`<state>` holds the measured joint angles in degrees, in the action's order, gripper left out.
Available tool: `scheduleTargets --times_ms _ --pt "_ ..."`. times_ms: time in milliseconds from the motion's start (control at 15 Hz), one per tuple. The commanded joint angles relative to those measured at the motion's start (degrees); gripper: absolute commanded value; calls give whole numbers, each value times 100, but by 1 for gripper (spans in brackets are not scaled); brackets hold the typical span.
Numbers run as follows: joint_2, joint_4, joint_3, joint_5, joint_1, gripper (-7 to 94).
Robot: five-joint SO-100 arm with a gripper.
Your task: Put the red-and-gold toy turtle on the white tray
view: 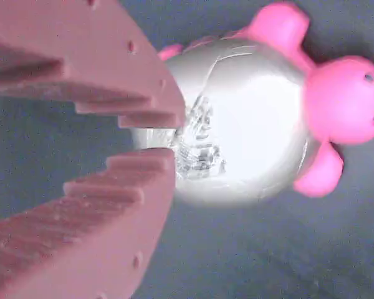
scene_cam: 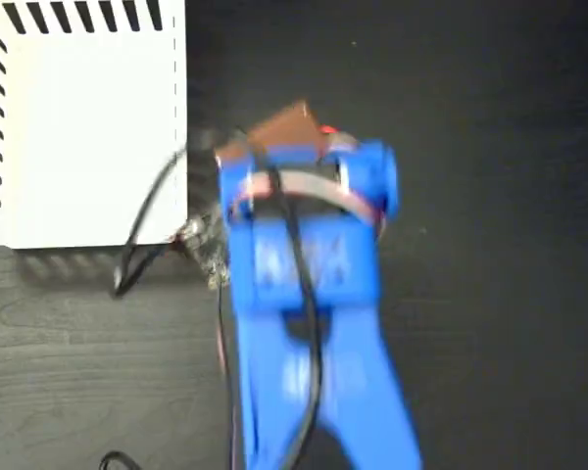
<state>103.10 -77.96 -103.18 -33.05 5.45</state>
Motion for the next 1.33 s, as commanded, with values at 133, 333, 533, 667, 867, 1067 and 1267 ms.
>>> scheduleTargets --times_ms 133,333,533,667,867,1067,1267 --pt "-668 -448 1063 -756 396 24" --pt "-1020 -475 1037 -1459 527 42" --pt "-1310 -554 1099 -2030 633 51" --pt "-1556 -492 1134 -2171 668 51" --pt "-1951 -237 1204 -2197 791 51" --pt "-2285 79 1187 -2197 844 51" --pt "-2531 334 1213 -2197 844 51"
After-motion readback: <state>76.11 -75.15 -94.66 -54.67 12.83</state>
